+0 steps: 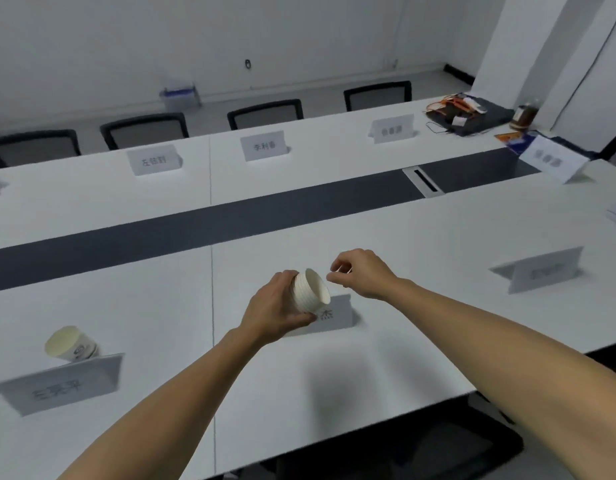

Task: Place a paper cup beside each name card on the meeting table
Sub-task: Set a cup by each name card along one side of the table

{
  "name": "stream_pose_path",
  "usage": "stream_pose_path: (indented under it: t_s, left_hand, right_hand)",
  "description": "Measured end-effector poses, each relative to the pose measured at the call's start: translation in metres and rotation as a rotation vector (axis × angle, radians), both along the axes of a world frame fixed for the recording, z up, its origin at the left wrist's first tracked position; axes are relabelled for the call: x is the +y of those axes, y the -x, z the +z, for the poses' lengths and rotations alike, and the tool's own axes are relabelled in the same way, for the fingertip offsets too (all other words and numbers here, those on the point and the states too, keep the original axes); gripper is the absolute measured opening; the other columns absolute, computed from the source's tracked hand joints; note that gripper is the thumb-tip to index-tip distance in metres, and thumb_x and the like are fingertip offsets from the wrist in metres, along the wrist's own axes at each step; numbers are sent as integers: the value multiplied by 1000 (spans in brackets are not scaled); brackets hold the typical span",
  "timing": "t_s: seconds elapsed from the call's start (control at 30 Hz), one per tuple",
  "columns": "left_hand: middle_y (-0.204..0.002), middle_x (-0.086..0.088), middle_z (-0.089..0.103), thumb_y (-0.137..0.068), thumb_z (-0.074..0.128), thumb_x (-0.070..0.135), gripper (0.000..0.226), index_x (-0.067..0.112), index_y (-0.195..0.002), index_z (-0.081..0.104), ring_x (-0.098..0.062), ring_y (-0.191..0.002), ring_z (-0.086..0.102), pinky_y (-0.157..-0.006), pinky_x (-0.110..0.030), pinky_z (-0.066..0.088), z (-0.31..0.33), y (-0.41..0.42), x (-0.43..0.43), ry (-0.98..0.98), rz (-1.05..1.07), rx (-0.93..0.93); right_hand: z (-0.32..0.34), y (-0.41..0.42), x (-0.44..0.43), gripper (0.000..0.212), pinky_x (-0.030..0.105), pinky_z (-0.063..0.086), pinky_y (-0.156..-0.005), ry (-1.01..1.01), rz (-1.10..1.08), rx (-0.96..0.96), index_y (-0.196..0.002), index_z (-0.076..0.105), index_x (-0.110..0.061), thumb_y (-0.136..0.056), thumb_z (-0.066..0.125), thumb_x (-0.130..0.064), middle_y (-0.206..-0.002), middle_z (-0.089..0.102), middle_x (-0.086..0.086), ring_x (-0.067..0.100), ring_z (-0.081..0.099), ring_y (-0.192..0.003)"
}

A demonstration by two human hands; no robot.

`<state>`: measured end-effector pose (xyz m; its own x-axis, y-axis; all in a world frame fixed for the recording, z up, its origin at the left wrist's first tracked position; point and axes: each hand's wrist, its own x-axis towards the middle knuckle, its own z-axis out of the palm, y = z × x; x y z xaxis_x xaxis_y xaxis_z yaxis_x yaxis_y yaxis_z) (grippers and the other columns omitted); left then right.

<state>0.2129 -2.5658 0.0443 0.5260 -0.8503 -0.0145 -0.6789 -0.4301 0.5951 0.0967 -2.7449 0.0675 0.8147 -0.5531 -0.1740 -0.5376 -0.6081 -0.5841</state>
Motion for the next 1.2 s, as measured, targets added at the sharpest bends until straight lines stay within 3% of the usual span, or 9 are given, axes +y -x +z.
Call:
stream_pose_path:
  t_s: [0.2,0.3,0.53,0.7,0.8,0.97,1.2]
  left_hand:
    - [-125,5,57,-66,87,39,76,26,-128,46,-17,-103,58,-87,-34,57,0,7,-14,-2,148,13]
    - [-123,4,57,-65,87,40,76,25,-127,46,-16,-101,58,-85,-34,58,0,11,-14,5,203,-3]
    - [-120,5,58,-64,87,38,75,25,-126,47,-17,-100,59,-85,-36,58,2,9,-10,-4,278,15]
    - [-114,5,59,-62,86,37,73,25,-124,49,-16,-97,59,-82,-36,59,-1,-4,2,21,355,45]
    - [-109,7,59,-61,84,41,71,27,-121,50,-16,-93,60,-78,-37,59,-12,-10,14,9,420,80]
    - [-114,10,59,-59,81,47,75,30,-124,49,-14,-96,59,-78,-35,56,-33,-6,32,-28,485,158]
    - [-105,15,63,-61,81,45,72,33,-123,48,-10,-93,61,-77,-36,56,-60,8,41,-46,553,284]
  right_hand:
    - [-7,-39,-22,7,28,55,-62,-213,150,-15,-86,71,-13,-84,76,-17,-85,72,3,18,67,-75]
    - [-10,-49,-28,7,27,58,-59,-308,191,-22,-77,70,-12,-82,75,-10,-79,72,5,19,70,-71]
    - [-13,-71,-31,3,23,56,-57,-466,284,12,-80,71,-3,-81,73,-2,-79,70,11,20,68,-67]
    - [-6,-92,-35,8,22,53,-56,-439,331,26,-90,74,-1,-84,68,-2,-86,71,11,21,65,-73]
    - [0,-106,-49,10,24,51,-56,-456,249,0,-91,73,0,-82,68,-3,-89,71,10,21,63,-74]
    - [-21,-126,-79,6,24,49,-53,-488,-68,-54,-82,66,-5,-86,68,-2,-89,70,14,22,68,-67]
    - [-109,-127,-84,11,36,63,-68,-445,-307,157,-95,67,2,-85,69,-3,-79,73,20,25,69,-58]
